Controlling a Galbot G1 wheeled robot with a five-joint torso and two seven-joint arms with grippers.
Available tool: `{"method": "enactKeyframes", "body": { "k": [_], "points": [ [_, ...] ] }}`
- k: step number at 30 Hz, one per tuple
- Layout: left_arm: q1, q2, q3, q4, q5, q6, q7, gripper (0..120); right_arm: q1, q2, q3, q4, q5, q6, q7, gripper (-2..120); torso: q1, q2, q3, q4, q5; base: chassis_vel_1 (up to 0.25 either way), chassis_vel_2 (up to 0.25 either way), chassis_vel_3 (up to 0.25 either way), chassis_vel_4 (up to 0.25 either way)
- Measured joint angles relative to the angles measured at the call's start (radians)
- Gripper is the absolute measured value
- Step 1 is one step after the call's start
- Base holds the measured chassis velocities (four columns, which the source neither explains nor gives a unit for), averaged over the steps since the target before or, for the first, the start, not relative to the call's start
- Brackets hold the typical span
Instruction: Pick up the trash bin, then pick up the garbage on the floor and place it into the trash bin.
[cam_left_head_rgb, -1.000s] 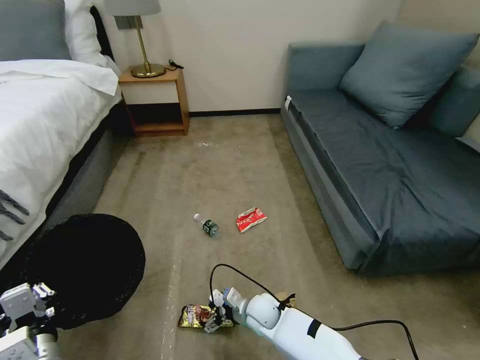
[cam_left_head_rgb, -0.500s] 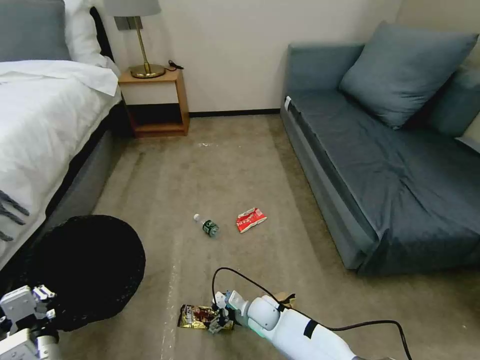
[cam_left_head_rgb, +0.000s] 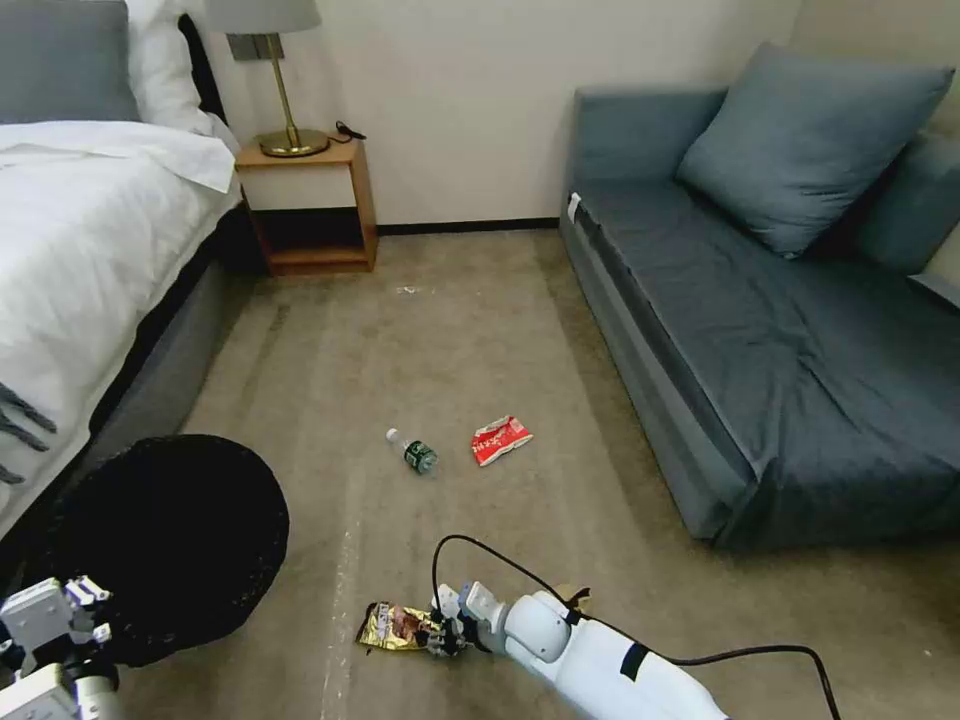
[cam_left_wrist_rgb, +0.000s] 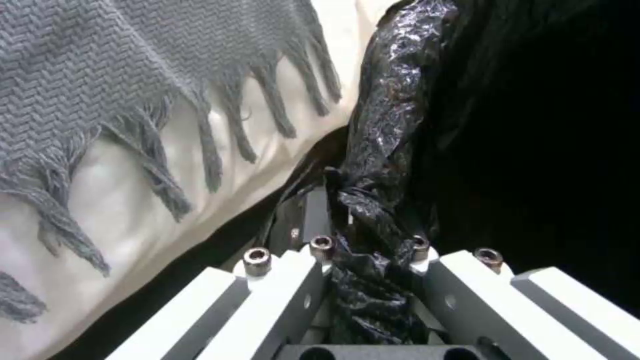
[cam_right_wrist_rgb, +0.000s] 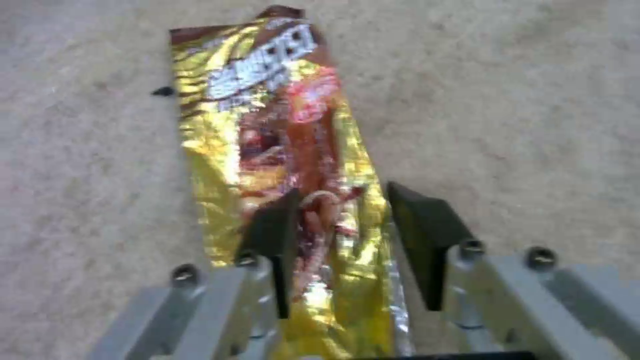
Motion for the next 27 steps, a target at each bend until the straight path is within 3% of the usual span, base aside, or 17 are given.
{"method": "enactKeyframes", "body": {
  "k": [9, 27],
  "points": [
    [-0.005, 0.004, -0.003, 0.009, -0.002, -0.002, 0.000, 3, -0.006, 0.006, -0.001, -0.005, 0.007, 0.005, -0.012, 0, 0.000, 0.000, 0.000, 0.0007, 0.0002, 0.000, 0.000, 0.000, 0.000],
    [-0.010, 0.015, -0.005, 0.033, -0.004, -0.009, -0.003, 3, -0.016, -0.016, 0.046, 0.060, 0.047, 0.008, -0.010, 0, 0.000, 0.000, 0.000, 0.0004, 0.0000, 0.000, 0.000, 0.000, 0.000]
  ]
}}
